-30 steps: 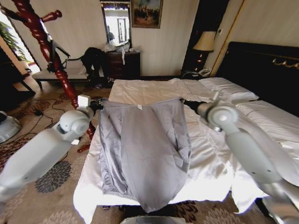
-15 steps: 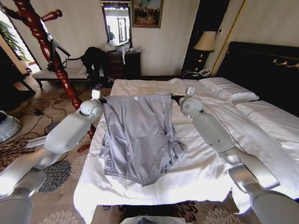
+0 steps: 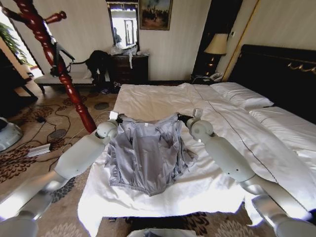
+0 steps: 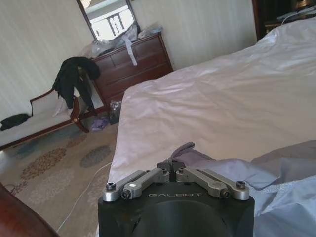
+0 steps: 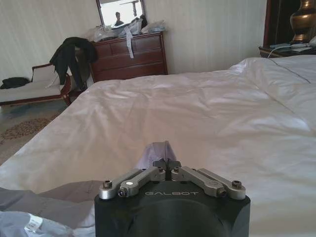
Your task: Pick up the clothes from the bed and hang them on the clothes hanger.
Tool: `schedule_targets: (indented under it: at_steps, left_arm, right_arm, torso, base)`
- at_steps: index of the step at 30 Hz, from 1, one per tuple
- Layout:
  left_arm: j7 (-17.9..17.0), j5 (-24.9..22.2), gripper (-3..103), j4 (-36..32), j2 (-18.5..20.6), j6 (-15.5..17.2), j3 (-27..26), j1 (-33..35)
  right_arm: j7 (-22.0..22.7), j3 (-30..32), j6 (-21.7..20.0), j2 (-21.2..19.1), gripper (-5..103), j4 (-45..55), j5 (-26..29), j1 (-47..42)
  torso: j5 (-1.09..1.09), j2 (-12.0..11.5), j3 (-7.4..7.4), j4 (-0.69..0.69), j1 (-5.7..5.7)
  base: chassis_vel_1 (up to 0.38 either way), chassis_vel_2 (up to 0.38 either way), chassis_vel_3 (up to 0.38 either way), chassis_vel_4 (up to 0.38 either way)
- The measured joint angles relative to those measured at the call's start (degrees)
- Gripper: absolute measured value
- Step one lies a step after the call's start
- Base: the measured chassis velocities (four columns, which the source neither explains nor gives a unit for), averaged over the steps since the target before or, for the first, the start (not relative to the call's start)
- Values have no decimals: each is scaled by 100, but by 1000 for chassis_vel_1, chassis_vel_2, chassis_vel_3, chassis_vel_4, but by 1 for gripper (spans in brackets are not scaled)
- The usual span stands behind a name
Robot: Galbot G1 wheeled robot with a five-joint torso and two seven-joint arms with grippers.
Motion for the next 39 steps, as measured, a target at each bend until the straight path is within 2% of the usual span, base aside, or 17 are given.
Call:
schedule_targets:
  at_steps: [3, 6, 8, 10, 12, 14, 18, 20, 21, 22, 25, 26, 27, 29, 31, 34, 39]
  left_arm:
    - [-1, 135, 0, 337, -179, -112, -4, -23]
    - [-6, 449, 0, 1218, -536, -440, -156, -94]
    - [-30, 485, 0, 1383, -617, -493, -227, -99]
    - [-42, 495, -2, 1504, -665, -509, -305, -90]
    - [1, 477, 7, 1435, -605, -404, -303, -55]
    - [27, 446, 7, 1346, -549, -288, -286, -32]
    - [263, 140, 29, 791, -187, 380, -147, 75]
    - [289, 119, 29, 714, -133, 431, -136, 105]
    - [327, 77, 40, 490, 29, 521, -131, 196]
    - [354, 64, 40, 353, 145, 551, -144, 254]
    - [415, 88, 50, 169, 348, 552, -213, 383]
    - [455, 157, 56, 84, 496, 493, -308, 483]
    - [458, 171, 61, 63, 535, 470, -349, 516]
    - [469, 178, 61, 2, 613, 422, -444, 588]
    - [532, 28, 78, -261, 850, 342, -736, 803]
    - [693, -64, 84, -473, 1066, 241, -939, 1006]
    - [972, -279, 99, -638, 1337, 126, -1138, 1186]
  right_arm:
    - [-62, -65, 102, 276, 0, -313, -153, 103]
    - [-143, -143, 269, 866, 0, -964, -392, 321]
    - [-176, -163, 283, 929, -1, -1080, -441, 355]
    - [-215, -209, 286, 930, 9, -1215, -528, 378]
    - [-226, -227, 276, 824, 15, -1179, -542, 338]
    - [-228, -238, 248, 735, 20, -1131, -535, 303]
    - [-251, -307, 208, 423, 37, -921, -473, 145]
    - [-254, -307, 206, 379, 42, -869, -450, 117]
    - [-254, -306, 202, 255, 47, -701, -394, 18]
    - [-251, -306, 199, 170, 52, -602, -367, -50]
    - [-246, -291, 199, 20, 58, -417, -344, -181]
    - [-227, -239, 199, -105, 69, -268, -317, -314]
    - [-214, -212, 198, -151, 69, -214, -305, -367]
    - [-189, -155, 194, -224, 74, -107, -281, -460]
    - [-124, 74, 168, -431, 85, 249, -209, -745]
    - [-103, 285, 144, -609, 95, 568, -186, -1019]
    - [-110, 641, 121, -832, 100, 1024, -175, -1424]
  torso:
    - [0, 0, 0, 1, 0]
    - [-2, 0, 2, 11, 2]
    - [-2, -1, 1, 10, 3]
    - [-1, 0, 1, 3, 2]
    - [-1, 0, 1, 0, 2]
    - [-1, 0, 1, 0, 2]
    - [3, 0, 1, 4, 1]
    - [2, 0, 0, 4, 1]
    - [-3, 0, 1, 4, 2]
    - [0, 0, 1, 3, 2]
    - [0, 0, 0, 4, 0]
    - [0, 0, 0, 5, 0]
    - [0, 0, 0, 5, 0]
    - [-2, 0, 0, 5, 1]
    - [0, 0, 0, 2, 1]
    - [0, 0, 0, 2, 0]
    - [1, 0, -1, 6, 0]
  base:
    - [0, 0, 0, 0]
    - [0, 0, 0, 0]
    - [0, 0, 0, 0]
    - [0, 0, 0, 0]
    - [0, 0, 0, 0]
    - [0, 0, 0, 0]
    - [0, 0, 0, 0]
    - [0, 0, 0, 0]
    - [0, 0, 0, 0]
    - [0, 0, 0, 0]
    - [0, 0, 0, 0]
    - [0, 0, 0, 0]
    - [0, 0, 0, 0]
    - [0, 0, 0, 0]
    - [0, 0, 0, 0]
    - [0, 0, 0, 0]
    - [0, 0, 0, 0]
